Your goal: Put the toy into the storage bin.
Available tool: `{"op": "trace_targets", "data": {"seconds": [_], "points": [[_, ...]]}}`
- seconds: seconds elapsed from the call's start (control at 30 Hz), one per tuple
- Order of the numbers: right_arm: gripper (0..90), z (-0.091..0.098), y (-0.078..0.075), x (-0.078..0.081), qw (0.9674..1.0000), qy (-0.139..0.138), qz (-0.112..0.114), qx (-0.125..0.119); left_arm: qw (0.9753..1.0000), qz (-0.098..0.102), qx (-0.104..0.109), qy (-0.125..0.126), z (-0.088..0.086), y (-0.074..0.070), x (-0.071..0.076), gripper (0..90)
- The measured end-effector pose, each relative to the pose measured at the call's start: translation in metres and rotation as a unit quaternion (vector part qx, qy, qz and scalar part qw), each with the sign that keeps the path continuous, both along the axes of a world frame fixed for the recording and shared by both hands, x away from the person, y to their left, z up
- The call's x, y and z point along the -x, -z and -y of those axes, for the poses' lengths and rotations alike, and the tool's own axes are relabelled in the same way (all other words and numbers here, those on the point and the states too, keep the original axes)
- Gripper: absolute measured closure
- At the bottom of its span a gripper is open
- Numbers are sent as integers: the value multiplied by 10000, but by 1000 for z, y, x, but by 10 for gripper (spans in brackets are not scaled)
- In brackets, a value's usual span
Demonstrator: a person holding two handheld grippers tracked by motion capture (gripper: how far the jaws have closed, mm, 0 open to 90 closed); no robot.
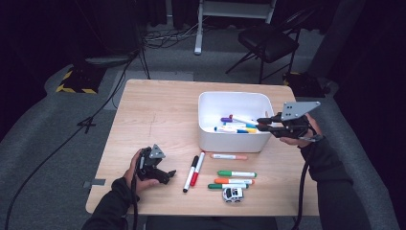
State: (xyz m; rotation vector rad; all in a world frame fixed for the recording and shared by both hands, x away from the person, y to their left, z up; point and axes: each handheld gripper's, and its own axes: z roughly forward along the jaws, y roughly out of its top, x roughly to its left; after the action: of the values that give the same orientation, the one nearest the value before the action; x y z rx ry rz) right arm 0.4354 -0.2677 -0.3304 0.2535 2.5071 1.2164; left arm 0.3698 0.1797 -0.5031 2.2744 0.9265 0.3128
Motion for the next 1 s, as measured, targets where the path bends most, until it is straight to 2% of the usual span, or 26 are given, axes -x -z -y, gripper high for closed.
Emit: {"op": "trace_targets", "data": {"seconds": [0.3,0.57,0.77,1.0], "points": [[743,-7,7,-24,9997,123,-192,101,10000,2,-3,-1,0,0,0,2],[743,-10,17,-40,9981,296,-399,352,10000,-1,5,2,0,0,0,2],[743,-12,28,-46,9960,341,-561,605,10000,0,-1,1,0,0,0,2],[742,-3,36,-50,9929,436,-699,862,10000,-1,0,2,0,0,0,2]]}}
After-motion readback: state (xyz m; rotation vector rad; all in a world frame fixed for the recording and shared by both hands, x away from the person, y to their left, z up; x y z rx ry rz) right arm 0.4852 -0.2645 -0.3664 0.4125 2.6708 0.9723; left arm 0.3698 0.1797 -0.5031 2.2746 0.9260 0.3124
